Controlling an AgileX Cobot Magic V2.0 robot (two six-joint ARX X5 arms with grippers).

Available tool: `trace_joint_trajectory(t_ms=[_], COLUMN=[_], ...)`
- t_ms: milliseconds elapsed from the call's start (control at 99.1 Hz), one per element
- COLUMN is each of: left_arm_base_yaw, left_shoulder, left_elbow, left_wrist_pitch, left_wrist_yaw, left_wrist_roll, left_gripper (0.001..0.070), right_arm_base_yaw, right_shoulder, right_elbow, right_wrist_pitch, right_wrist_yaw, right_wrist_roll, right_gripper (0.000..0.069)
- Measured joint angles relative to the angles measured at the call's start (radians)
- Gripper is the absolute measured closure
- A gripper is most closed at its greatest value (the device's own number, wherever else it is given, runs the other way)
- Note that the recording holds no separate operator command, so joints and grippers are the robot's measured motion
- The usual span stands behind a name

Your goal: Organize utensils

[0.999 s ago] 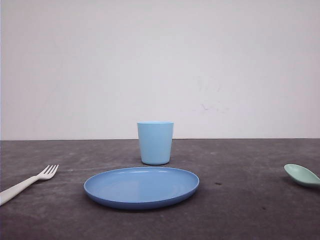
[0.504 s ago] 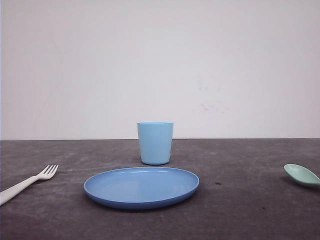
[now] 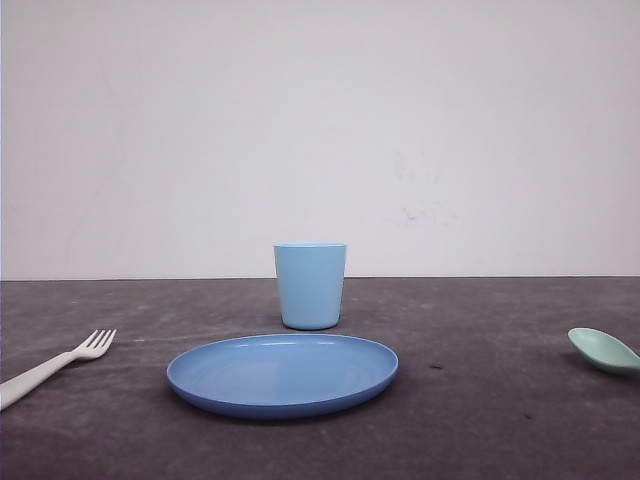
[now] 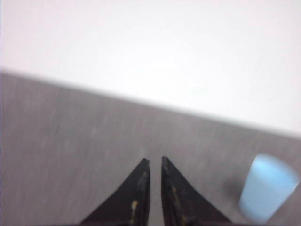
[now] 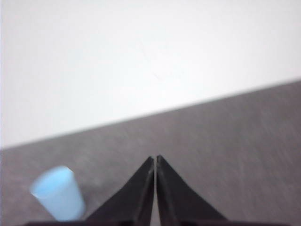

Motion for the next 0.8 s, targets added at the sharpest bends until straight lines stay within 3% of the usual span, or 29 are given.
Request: trace_joint_trajectory(t_ms=[172,323,434,666,797], left_arm_base_yaw=[0.0,0.0,0.0,-0.021,-0.041], left_shoulder=[0.144,0.319,0.439,0.631,0.71], left_elbow=[0.207,0.397,0.5,0.529,0.529], left_wrist_pitch=[-0.103,-0.227,-0.31,-0.381,-0.403], left_wrist_yaw=[0.026,0.089,0.098,0.095,0.066], left_wrist_roll=[0.0,0.042,0.087,0.146,0.164], left_gripper=[0.0691,0.0691,0.0691,0.0691,0.0691], right_arm_base_yaw=[0.0,0.0,0.0,0.008,0.014], right_shoulder=[0.114,0.243,0.343,0.533,0.64], right_elbow=[0.231,0.417,0.509,0.532,0.532], right_wrist_pitch=[-0.131,-0.26,-0.359,-0.474,-0.53], right_wrist_yaw=[-0.003,-0.003,-0.003,-0.002,0.013], right_wrist_roll=[-0.005,-0.071,-0.13,-0.223,-0.252], right_gripper=[0.0682,0.0682,0.0682,0.0682,0.0682])
